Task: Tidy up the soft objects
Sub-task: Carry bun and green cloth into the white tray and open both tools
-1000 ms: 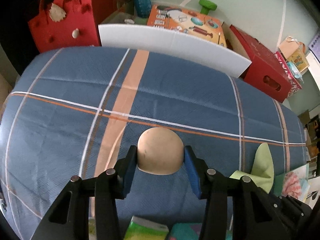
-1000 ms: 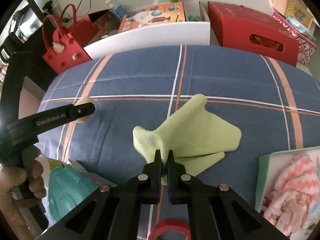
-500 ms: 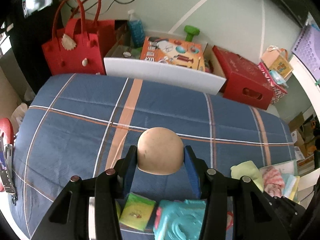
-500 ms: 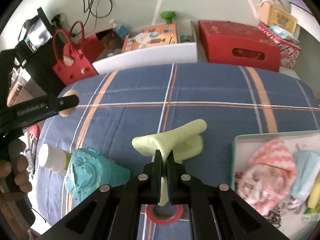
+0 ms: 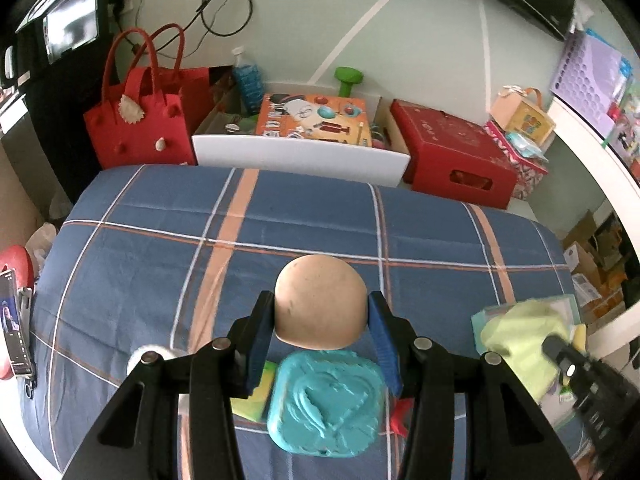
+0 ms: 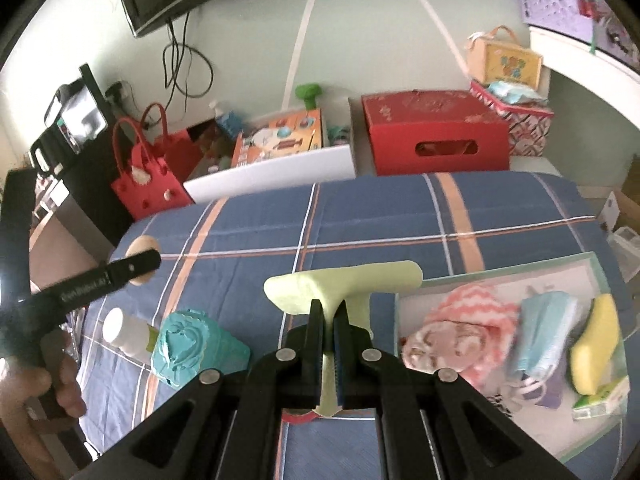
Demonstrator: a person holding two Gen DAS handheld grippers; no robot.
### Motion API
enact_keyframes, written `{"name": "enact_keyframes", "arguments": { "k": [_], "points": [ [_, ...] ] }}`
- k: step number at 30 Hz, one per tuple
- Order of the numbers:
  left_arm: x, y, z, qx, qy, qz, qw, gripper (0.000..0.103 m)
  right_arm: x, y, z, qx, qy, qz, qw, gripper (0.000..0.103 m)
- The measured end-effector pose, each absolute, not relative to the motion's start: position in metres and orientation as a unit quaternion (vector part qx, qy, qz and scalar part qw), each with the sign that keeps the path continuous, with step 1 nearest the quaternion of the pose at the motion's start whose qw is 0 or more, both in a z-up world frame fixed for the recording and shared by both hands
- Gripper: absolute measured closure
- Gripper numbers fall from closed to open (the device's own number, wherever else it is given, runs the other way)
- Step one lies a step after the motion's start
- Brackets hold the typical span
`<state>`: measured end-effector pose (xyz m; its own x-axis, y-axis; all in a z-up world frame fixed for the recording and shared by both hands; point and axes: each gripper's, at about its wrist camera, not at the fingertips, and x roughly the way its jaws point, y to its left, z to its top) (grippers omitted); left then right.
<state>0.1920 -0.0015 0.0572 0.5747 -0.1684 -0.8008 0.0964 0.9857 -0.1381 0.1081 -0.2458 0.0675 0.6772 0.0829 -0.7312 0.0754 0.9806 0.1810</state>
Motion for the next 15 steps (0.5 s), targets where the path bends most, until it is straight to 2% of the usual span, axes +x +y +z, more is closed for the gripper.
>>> {"name": "enact_keyframes", "arguments": {
  "k": [8,15],
  "points": [
    [0.165,-0.021,0.04,-0.021,0.472,-0.093,0.877,0.055,0.098,-0.265,0.073,0.108,0.389,-0.011,0.915,0.098],
    [0.162,-0.037,0.045,-0.006,0.46,-0.109,0.881,0.055,0.088,-0.294,0.077,0.128,0.374,-0.044,0.917,0.098]
  ]
}}
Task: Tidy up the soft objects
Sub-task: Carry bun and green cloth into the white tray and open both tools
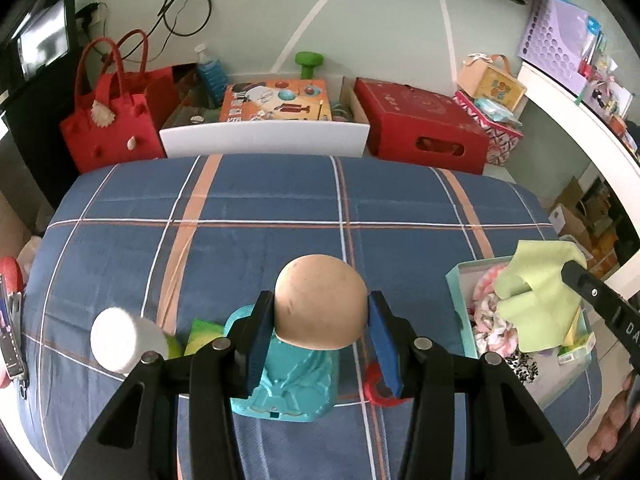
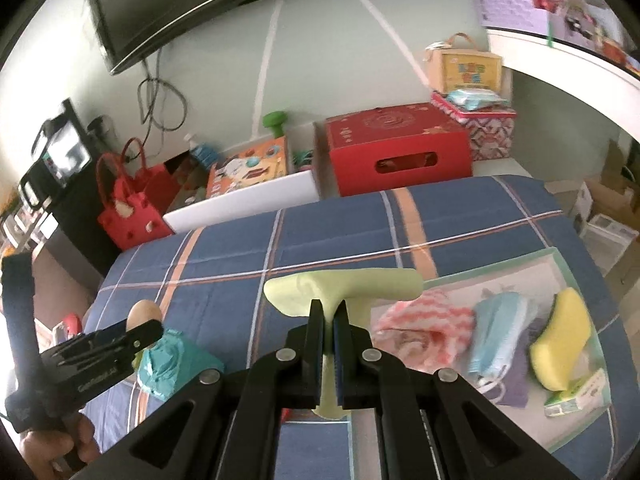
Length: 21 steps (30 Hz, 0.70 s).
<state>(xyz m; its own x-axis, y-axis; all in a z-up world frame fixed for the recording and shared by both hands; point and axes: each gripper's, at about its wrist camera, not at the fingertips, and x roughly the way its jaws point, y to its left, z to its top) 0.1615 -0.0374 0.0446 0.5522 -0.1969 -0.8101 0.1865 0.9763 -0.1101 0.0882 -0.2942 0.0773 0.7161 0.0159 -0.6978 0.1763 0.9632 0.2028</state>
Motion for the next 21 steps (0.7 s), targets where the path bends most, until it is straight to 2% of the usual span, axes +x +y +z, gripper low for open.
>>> {"name": "enact_keyframes", "arguments": {
  "k": [10,21],
  "points": [
    [0.155,-0.062,0.05,-0.004,0.452,-0.153,0.879,0.054,0.065,-0.339,0.094,0.146,0.343,-0.116,0.92,0.098],
    [0.141,-0.127,0.051,0.042,0.436,-0.222,0.871,0.054,0.025,-0.399,0.111,0.162,0.312,-0.223,0.909,0.098]
  ]
}}
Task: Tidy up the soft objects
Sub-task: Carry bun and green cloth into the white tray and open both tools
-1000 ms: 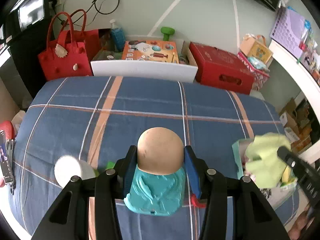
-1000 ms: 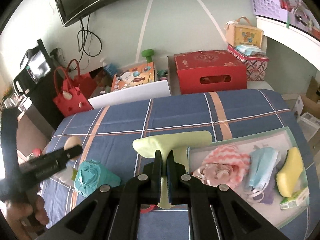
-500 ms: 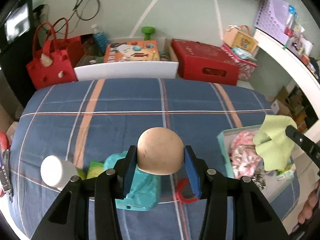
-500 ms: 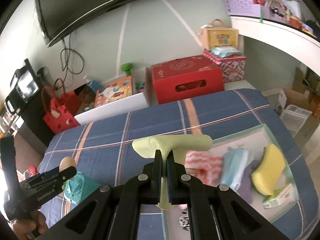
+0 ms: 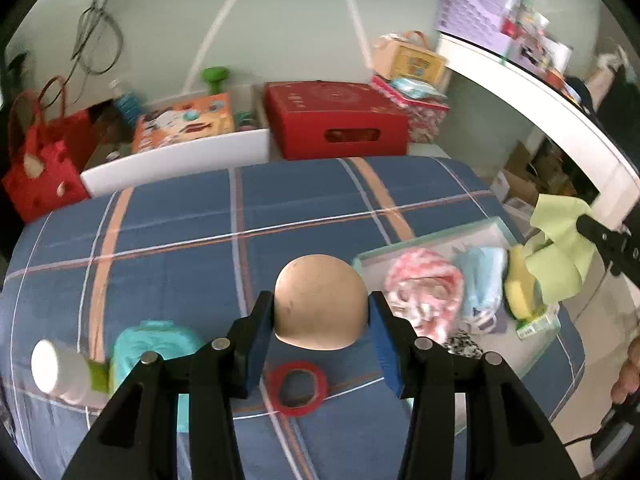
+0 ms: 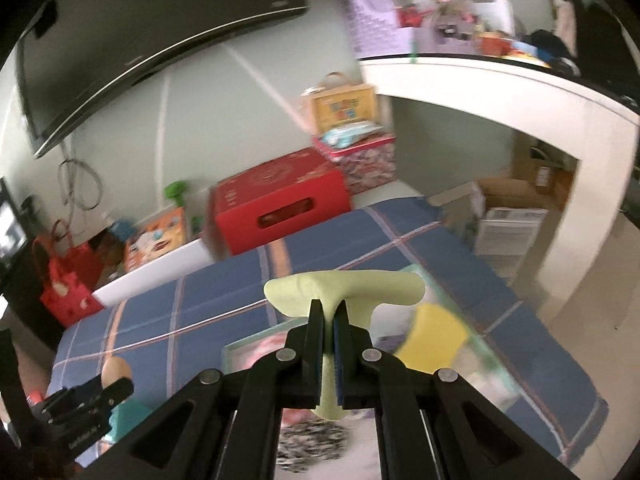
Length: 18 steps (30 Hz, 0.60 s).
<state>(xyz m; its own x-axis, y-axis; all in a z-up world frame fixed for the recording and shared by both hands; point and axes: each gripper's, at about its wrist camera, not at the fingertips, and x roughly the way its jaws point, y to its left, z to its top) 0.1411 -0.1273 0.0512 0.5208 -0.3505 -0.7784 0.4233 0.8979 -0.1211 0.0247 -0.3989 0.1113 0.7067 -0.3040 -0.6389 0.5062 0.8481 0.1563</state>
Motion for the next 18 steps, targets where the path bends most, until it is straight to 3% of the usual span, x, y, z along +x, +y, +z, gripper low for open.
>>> {"name": "enact_keyframes", "arguments": {
  "k": [7,18],
  "points": [
    [0.128,-0.176,0.044,0.062,0.43,-0.279,0.856,0.054,0.02,-0.422,0.1,0.181,0.324,-0.247,0.895,0.098],
    [0.113,-0.237,0.002,0.117,0.445,-0.325,0.826,0.054,0.061,-0.421,0.03,0.178,0.434,-0.209,0.858,0.098]
  ]
}}
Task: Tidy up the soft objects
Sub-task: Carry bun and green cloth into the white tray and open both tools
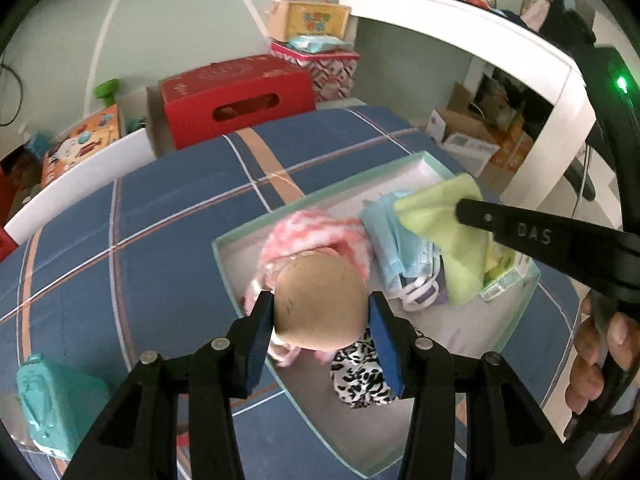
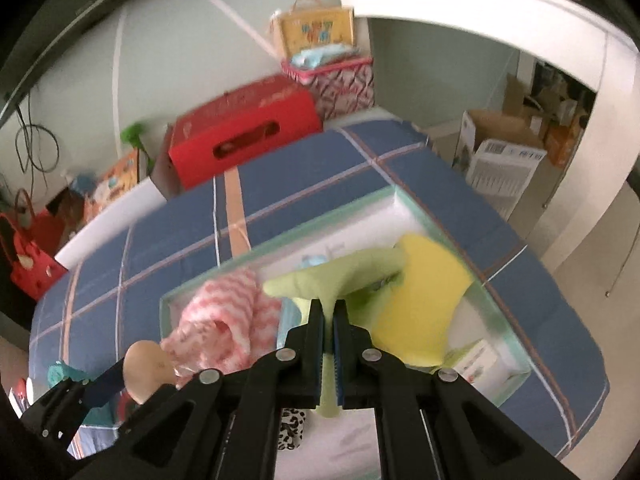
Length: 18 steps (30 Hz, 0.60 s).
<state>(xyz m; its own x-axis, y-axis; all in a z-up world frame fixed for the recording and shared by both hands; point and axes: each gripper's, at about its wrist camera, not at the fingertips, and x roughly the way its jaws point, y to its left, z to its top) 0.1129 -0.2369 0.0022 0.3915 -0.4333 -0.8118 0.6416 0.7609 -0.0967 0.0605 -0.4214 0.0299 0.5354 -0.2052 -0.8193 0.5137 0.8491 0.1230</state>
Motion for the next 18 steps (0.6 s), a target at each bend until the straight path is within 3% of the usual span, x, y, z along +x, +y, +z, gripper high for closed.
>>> {"name": "enact_keyframes", "arguments": {
  "k": [18],
  "points": [
    [0.121,-0.266,-0.045,0.129,0.473,-0.332,0.806,0.053,0.079,-0.425,-0.015,0.184,0.487,-0.2,0.83,0.097]
  ]
}}
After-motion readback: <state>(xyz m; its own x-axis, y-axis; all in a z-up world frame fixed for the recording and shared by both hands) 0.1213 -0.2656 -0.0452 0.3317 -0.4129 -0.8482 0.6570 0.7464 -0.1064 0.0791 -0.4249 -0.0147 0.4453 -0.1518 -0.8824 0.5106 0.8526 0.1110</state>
